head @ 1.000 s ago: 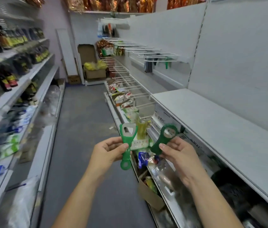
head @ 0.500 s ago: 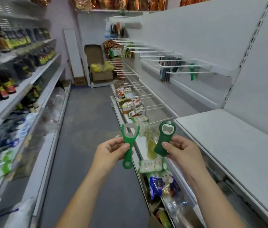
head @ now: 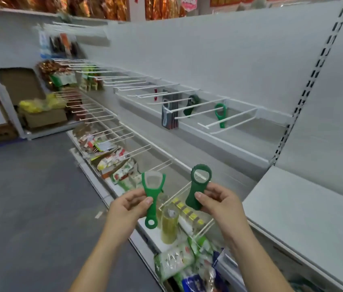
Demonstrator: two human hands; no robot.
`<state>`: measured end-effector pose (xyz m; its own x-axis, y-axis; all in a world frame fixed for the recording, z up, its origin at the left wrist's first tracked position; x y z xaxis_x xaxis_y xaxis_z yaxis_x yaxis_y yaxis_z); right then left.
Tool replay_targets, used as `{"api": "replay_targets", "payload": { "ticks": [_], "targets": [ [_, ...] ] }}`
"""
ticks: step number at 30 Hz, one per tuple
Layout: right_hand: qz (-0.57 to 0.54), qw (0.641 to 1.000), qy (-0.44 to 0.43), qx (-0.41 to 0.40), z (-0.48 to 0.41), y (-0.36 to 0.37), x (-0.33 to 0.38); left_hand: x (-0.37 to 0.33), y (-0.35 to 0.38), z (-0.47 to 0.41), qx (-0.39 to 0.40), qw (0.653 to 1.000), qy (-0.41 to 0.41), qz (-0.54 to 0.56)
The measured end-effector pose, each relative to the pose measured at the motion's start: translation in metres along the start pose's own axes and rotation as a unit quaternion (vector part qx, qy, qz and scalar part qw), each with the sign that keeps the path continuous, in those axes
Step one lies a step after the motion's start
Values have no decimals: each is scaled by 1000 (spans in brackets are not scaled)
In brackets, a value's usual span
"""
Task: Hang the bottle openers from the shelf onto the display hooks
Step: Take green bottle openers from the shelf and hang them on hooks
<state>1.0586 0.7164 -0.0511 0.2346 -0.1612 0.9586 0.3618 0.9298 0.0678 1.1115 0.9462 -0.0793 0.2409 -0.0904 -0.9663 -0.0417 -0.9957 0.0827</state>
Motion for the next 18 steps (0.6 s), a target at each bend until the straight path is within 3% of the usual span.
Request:
{"api": "replay_targets", "payload": {
  "ticks": [10, 18],
  "targets": [
    [-37, 997, 8, -68, -113, 34, 17, 32, 8, -147, 106, 994, -6, -32],
    [-52, 988, 12, -144, -141, 55, 23, 50, 16, -218, 172, 984, -34, 11]
  ]
}}
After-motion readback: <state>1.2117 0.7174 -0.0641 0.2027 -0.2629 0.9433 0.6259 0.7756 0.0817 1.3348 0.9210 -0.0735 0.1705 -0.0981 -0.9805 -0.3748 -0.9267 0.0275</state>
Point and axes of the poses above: each hand's wrist, its own z-axis away from the middle knuckle, its own y-axis out of the palm, x = y × z, the point moved 3 cm from there along -z, towards the middle knuckle, and after that the axes turned 15 degrees about y, right-handed, at the moved point
